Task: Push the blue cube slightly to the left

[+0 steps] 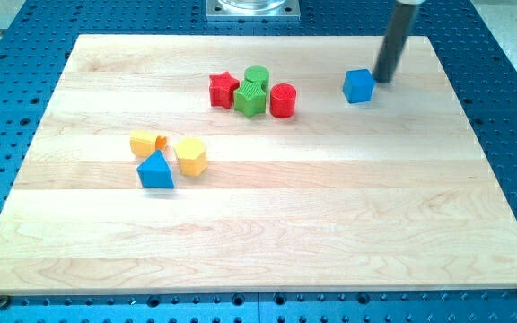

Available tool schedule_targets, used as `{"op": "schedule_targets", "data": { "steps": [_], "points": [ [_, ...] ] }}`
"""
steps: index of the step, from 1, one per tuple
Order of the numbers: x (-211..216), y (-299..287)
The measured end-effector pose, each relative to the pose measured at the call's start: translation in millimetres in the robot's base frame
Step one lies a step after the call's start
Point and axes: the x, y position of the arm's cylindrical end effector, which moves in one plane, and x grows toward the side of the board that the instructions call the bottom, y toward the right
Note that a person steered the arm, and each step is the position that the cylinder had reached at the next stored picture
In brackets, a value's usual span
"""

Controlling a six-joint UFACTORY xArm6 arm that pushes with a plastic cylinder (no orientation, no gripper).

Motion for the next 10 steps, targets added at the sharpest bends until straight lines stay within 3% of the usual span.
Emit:
{"op": "schedule_targets", "data": {
  "steps": [1,4,5,7,10],
  "points": [
    [15,-46],
    [-10,131],
    [-9,90],
    [35,30],
    [35,39]
  ]
}}
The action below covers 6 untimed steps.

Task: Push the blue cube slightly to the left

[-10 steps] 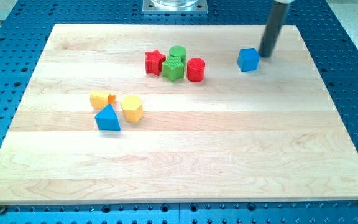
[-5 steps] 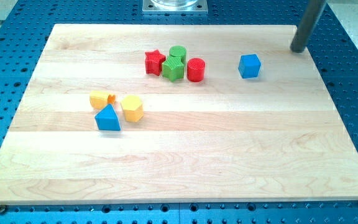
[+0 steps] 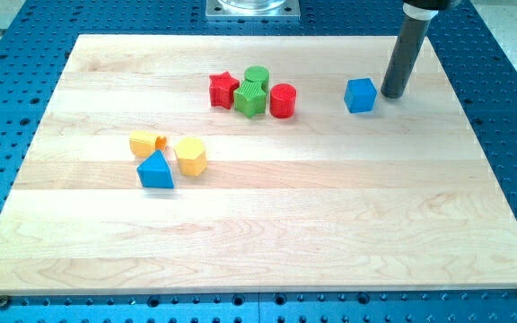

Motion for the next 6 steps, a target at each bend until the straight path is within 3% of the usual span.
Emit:
{"op": "schedule_targets", "data": {
  "steps": [5,6],
  "points": [
    [9,34],
    [62,-14]
  ]
}}
